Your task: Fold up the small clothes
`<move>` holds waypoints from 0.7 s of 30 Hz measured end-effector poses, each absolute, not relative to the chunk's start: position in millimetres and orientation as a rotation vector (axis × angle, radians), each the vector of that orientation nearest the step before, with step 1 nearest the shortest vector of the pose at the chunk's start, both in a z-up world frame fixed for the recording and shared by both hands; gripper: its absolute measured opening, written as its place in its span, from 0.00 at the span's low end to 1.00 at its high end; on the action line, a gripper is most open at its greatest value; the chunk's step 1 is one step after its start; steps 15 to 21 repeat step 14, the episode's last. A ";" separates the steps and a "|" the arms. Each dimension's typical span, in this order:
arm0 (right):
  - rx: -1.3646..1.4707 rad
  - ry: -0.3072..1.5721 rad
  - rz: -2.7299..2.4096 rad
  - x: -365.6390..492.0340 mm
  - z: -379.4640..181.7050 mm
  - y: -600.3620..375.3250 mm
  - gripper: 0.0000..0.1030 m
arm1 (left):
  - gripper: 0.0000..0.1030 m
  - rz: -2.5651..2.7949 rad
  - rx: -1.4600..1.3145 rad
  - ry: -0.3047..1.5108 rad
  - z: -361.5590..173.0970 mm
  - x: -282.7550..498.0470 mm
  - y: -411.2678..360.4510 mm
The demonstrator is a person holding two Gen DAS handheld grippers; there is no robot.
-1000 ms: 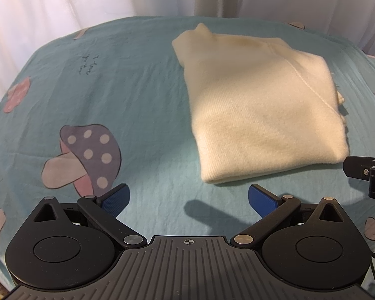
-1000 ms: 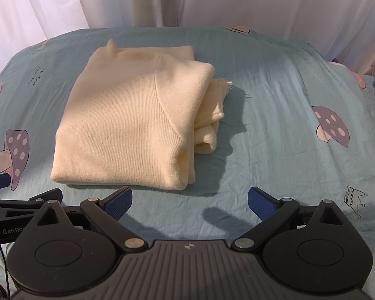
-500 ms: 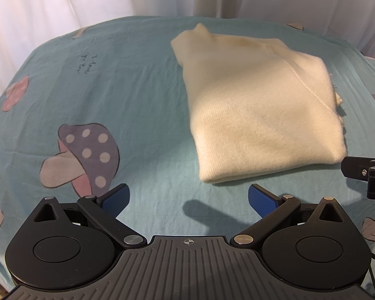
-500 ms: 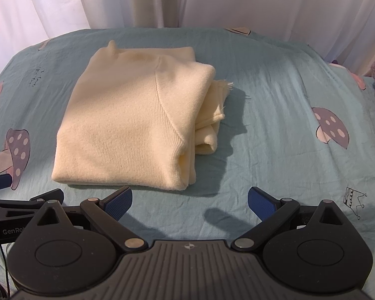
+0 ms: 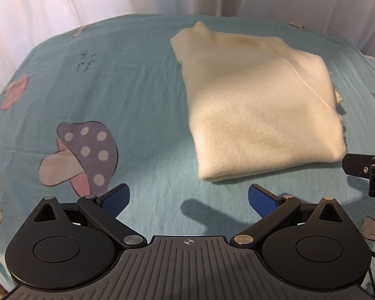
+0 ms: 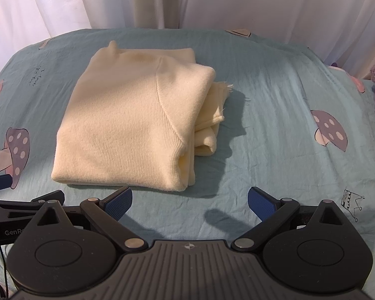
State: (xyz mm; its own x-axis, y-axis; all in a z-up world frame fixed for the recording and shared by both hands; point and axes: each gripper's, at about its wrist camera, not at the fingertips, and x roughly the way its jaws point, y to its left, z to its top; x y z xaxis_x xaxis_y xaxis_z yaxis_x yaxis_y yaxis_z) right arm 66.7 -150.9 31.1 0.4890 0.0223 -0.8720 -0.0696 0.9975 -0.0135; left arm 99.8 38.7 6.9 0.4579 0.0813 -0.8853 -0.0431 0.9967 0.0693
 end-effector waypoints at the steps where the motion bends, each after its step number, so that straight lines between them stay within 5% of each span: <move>1: -0.046 1.057 0.054 66.1 31.3 -151.1 0.96 | 1.00 0.072 0.036 1.088 7.1 99.3 38.7; 21: -0.043 1.060 0.055 65.6 30.4 -151.6 0.96 | 1.00 0.053 0.056 1.066 8.0 97.0 36.5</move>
